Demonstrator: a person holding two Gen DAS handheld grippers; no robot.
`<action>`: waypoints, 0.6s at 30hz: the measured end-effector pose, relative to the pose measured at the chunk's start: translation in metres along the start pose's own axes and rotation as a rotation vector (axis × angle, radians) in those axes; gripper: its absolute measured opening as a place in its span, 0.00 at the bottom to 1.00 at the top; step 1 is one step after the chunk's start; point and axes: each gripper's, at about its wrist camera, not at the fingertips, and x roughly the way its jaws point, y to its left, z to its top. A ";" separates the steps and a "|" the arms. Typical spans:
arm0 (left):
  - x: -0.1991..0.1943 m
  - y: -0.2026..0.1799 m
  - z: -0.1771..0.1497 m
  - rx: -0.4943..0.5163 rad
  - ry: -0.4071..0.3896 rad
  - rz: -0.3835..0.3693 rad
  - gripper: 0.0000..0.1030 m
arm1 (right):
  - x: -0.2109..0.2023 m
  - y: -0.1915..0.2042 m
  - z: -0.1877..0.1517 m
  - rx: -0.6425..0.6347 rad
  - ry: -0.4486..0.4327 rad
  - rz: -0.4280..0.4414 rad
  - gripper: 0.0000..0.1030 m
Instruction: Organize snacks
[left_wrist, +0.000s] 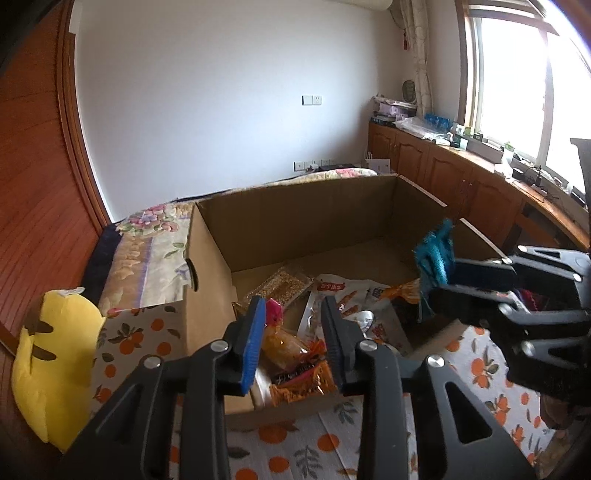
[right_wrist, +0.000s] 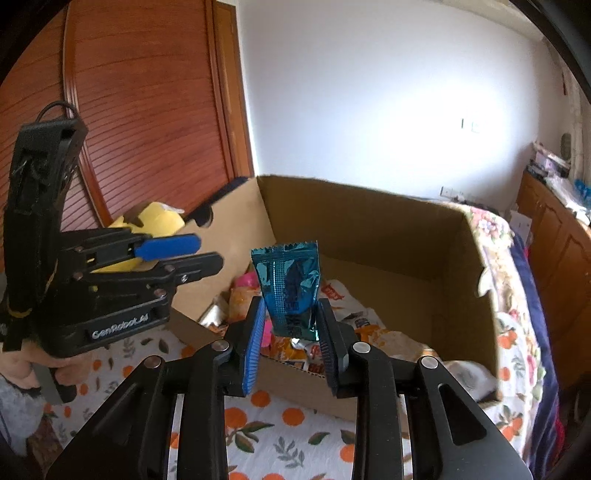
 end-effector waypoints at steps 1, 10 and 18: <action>-0.004 -0.001 0.000 0.002 -0.006 0.003 0.30 | 0.000 0.003 0.004 -0.008 -0.003 -0.003 0.27; -0.023 0.010 -0.010 -0.020 0.003 0.052 0.30 | 0.069 -0.017 0.020 0.020 0.098 -0.077 0.29; -0.054 0.007 -0.021 -0.016 -0.015 0.057 0.31 | 0.046 -0.010 0.015 0.021 0.074 -0.059 0.57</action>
